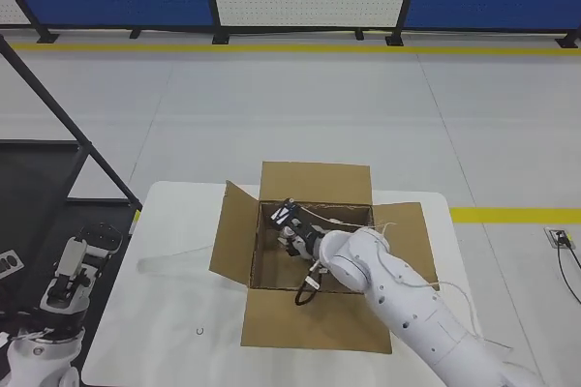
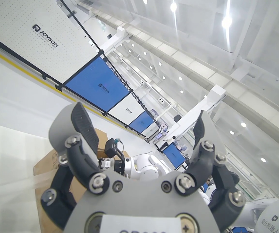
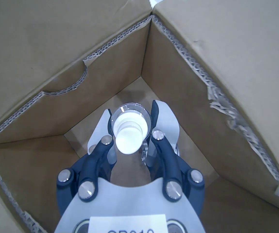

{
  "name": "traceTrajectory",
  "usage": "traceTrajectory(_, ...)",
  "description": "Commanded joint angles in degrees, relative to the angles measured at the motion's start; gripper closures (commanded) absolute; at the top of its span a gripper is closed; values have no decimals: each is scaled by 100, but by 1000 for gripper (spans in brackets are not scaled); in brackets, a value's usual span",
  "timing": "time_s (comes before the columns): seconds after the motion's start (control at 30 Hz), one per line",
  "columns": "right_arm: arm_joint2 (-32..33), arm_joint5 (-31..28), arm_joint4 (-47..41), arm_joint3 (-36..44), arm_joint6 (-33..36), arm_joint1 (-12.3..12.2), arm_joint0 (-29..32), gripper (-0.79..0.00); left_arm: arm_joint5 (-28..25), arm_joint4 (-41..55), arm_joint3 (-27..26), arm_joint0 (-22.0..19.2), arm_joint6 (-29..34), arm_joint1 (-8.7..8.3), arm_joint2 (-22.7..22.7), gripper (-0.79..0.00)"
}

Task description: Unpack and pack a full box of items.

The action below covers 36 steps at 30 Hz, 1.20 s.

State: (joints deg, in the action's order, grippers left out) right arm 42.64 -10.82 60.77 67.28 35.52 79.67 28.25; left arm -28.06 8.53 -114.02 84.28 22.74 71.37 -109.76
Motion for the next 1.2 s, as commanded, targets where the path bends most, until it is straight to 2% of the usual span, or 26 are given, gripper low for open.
traceTrajectory(0.0, 373, 101, 298, 787, 105, -177, 445, 0, 28, -65, 1, -48, 20, -8, 73, -785)
traceTrajectory(0.13, 1021, 211, 695, 1874, 196, -424, 1196, 0, 62, -156, -18, -98, 7, -17, 172, -785)
traceTrajectory(0.23, 1480, 454, 739, 2485, -70, -528, 1723, 0, 62, -156, -18, -98, 7, -17, 172, -785)
traceTrajectory(0.83, 1523, 381, 841, 2577, -163, -534, 1778, 0, 179, -130, -52, -64, -68, -20, 169, -785)
traceTrajectory(1.0, 2161, 449, 730, 2945, -292, -616, 1971, 0, 231, -131, -104, -57, -57, -37, 143, -785)
traceTrajectory(1.17, 3244, 577, 738, 3432, -298, -768, 2392, 0, 233, -125, -110, -72, -90, -52, 128, -785)
